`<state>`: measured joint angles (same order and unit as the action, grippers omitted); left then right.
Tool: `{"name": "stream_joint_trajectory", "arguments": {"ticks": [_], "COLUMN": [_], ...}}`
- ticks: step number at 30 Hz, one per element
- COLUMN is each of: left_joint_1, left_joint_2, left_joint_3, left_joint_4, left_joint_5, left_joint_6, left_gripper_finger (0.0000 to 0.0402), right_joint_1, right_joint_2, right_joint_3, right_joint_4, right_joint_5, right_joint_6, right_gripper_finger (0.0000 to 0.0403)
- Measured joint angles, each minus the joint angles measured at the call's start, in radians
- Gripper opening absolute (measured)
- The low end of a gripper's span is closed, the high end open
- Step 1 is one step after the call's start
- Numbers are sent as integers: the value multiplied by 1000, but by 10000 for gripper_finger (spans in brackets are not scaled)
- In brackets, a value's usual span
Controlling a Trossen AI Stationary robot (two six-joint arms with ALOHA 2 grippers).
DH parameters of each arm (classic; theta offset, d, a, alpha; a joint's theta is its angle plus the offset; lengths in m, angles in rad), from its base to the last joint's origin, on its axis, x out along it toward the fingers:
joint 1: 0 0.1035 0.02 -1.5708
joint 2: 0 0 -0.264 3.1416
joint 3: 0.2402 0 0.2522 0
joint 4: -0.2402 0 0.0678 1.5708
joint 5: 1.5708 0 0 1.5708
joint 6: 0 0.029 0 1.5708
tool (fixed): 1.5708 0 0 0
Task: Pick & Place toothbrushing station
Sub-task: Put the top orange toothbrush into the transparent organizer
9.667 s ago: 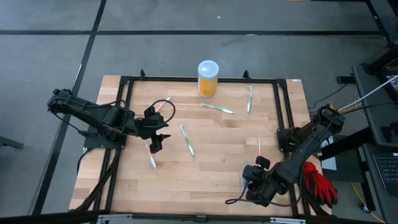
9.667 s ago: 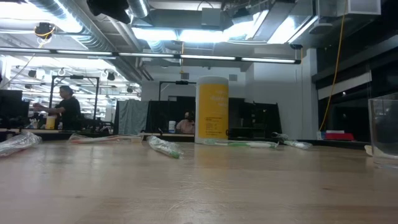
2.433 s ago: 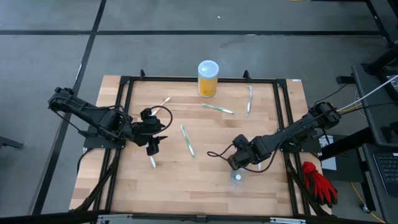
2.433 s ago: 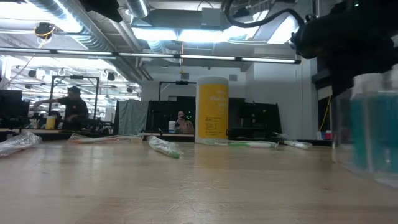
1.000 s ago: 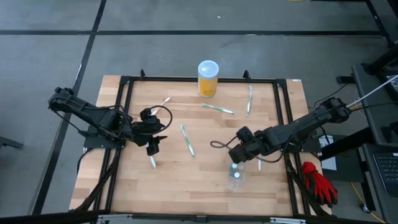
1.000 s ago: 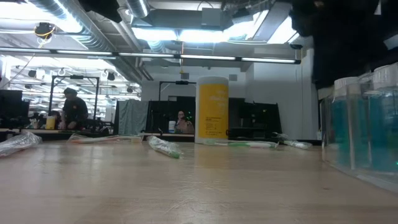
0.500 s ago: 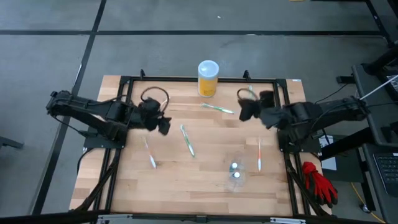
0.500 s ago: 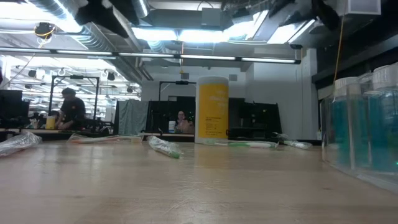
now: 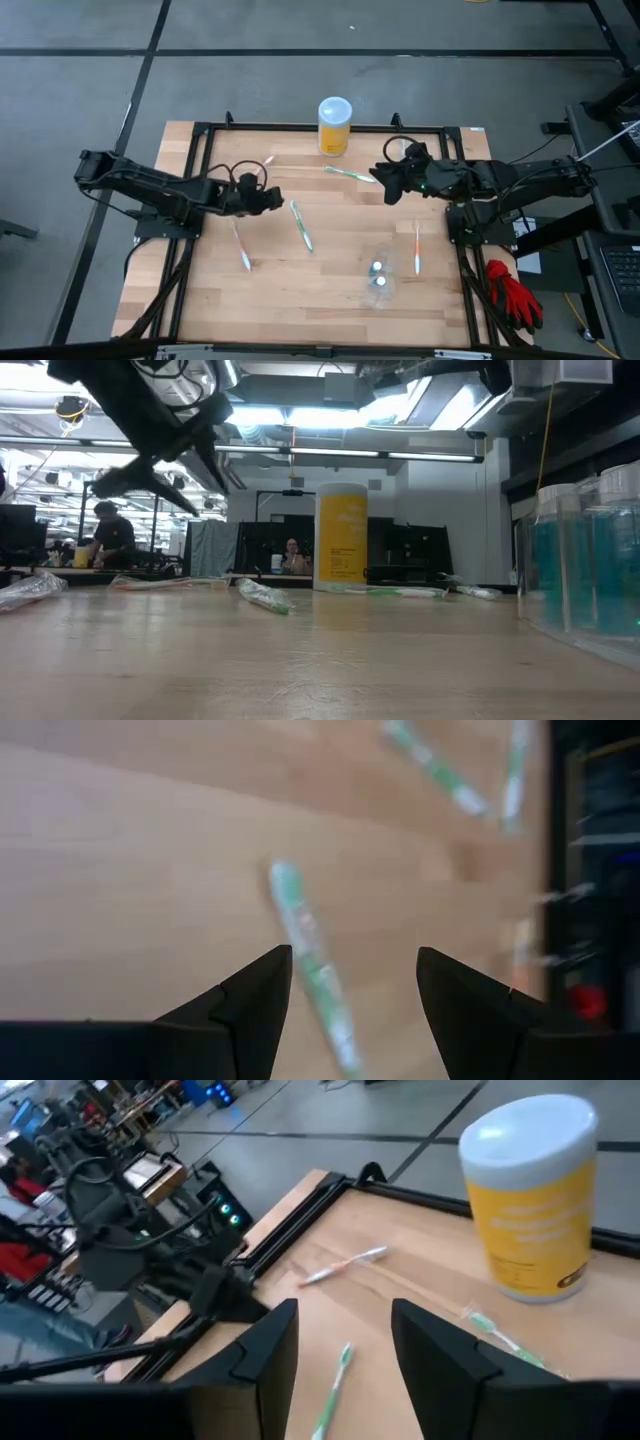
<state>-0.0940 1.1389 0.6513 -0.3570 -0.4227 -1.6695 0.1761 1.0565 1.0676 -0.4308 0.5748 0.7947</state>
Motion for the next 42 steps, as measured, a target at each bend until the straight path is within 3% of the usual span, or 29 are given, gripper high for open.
{"name": "stream_joint_trajectory", "arguments": {"ticks": [3, 8, 10, 18, 22, 28, 33, 42], "left_joint_1": [15, 81, 127, 455, 607, 734, 759, 809], "left_joint_2": [-1, -4, -6, 20, 52, 183, 350, 597], "left_joint_3": [-10, 58, 108, 290, 307, 312, 390, 565], "left_joint_4": [110, 257, 237, -395, -467, -410, -439, -482], "left_joint_5": [-107, -212, -228, 58, 230, 444, 430, 394], "left_joint_6": [133, 619, 715, 845, 992, 1166, 1338, 1485], "left_gripper_finger": [213, 213, 212, 178, 163, 168, 190, 203], "right_joint_1": [0, -2, -6, -12, -12, -12, -12, -12], "right_joint_2": [0, 0, 0, 0, 0, 0, 0, 0], "right_joint_3": [0, 0, 0, 0, 0, 0, 0, 0], "right_joint_4": [0, 1, 1, 4, 4, 35, 60, 67], "right_joint_5": [-18, -17, -17, -15, -15, -15, -15, -17], "right_joint_6": [-30, -88, -104, -108, -107, -113, -118, -48], "right_gripper_finger": [164, 164, 164, 164, 164, 164, 164, 164]}}
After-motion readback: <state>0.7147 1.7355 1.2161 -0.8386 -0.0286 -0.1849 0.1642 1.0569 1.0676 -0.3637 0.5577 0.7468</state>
